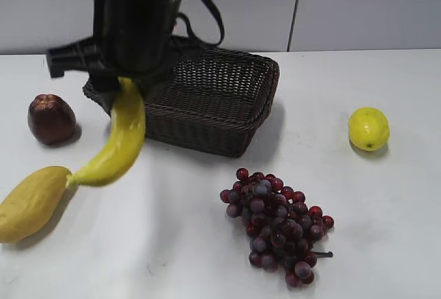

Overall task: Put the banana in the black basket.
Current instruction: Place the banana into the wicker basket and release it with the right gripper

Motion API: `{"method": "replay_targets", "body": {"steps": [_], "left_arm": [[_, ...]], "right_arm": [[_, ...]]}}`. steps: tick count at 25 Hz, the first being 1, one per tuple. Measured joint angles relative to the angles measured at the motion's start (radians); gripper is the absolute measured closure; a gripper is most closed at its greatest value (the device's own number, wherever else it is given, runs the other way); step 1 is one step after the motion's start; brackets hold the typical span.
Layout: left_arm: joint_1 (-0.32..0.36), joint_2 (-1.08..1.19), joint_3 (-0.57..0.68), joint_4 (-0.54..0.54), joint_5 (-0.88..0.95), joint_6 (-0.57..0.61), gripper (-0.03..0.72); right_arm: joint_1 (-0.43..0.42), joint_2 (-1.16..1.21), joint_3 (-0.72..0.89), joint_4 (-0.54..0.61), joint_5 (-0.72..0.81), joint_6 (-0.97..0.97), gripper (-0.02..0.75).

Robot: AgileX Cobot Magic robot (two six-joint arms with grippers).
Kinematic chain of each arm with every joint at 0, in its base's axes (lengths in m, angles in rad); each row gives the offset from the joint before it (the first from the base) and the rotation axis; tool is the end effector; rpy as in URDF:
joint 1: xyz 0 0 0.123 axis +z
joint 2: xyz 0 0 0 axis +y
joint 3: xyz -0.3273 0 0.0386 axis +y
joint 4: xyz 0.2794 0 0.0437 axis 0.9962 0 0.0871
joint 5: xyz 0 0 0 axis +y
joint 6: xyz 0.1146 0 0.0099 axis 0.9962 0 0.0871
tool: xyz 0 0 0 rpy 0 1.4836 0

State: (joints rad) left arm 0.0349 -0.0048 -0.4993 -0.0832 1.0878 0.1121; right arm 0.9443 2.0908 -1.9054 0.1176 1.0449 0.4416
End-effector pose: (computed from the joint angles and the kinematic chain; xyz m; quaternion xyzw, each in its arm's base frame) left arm -0.0028 -0.0086 0.2786 0.0354 0.8577 -0.0039 0.5129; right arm 0.2992 0.4333 0.2753 -0.2252 0.9494 0.1784 0.1273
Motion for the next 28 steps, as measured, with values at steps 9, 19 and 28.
{"method": "replay_targets", "body": {"steps": [9,19,28], "left_arm": [[0.0,0.0,0.0,0.0,0.0,0.0,0.449],[0.0,0.0,0.0,0.0,0.0,0.0,0.449],[0.0,0.0,0.0,0.0,0.0,0.0,0.449]], "right_arm": [[-0.183,-0.002,-0.105,-0.057,-0.178,-0.001,0.393],[-0.274,0.075,-0.106,-0.145,-0.428,-0.001,0.393],[-0.279,0.209,-0.106,-0.287,-0.541,0.0,0.393]]}}
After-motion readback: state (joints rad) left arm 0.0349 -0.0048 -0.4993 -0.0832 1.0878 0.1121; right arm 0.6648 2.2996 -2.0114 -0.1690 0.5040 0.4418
